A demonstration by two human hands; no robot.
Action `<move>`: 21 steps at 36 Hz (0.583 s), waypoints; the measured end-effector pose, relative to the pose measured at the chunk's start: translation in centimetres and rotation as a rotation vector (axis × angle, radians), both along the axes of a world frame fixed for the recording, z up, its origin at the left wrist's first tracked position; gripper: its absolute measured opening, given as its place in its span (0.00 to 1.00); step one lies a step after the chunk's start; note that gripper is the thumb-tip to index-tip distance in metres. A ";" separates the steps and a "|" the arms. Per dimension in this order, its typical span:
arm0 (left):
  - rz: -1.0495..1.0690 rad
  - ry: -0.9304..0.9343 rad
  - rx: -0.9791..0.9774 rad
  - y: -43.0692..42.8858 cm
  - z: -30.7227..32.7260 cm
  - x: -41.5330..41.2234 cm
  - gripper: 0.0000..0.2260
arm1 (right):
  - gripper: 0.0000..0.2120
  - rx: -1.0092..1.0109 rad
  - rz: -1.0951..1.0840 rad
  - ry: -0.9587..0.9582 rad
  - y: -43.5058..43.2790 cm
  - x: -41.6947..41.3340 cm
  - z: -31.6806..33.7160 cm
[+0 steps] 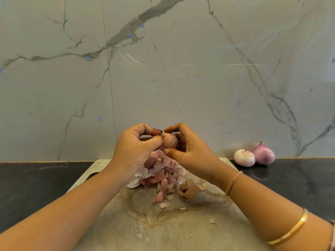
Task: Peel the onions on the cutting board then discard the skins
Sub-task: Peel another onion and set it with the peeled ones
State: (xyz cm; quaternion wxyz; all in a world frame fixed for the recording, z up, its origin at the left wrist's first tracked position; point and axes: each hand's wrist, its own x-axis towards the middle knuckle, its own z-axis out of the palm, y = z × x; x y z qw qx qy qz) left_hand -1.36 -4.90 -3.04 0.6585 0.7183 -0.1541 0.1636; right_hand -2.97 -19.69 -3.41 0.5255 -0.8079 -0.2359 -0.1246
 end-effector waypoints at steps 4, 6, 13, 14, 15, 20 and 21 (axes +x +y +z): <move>0.042 -0.015 -0.008 0.0 -0.1 0.2 0.07 | 0.17 0.021 0.012 0.012 0.1 0.0 0.0; 0.046 -0.016 -0.025 0.0 -0.1 0.3 0.06 | 0.17 0.049 0.023 0.032 0.1 0.0 0.0; -0.049 0.057 -0.178 0.1 0.1 0.2 0.05 | 0.17 0.213 0.079 0.134 -0.3 0.0 0.3; -0.067 0.068 -0.195 0.1 0.2 0.2 0.05 | 0.17 0.210 0.077 0.135 -0.3 0.0 0.3; -0.083 0.067 -0.198 0.1 0.2 0.1 0.05 | 0.17 0.208 0.076 0.134 -0.3 0.0 0.3; -0.066 -0.006 -0.087 0.0 -0.1 0.2 0.06 | 0.16 0.196 0.051 0.122 -0.5 0.3 0.2; -0.051 -0.011 -0.080 0.0 -0.2 0.2 0.03 | 0.16 0.193 0.043 0.123 -0.5 0.4 0.1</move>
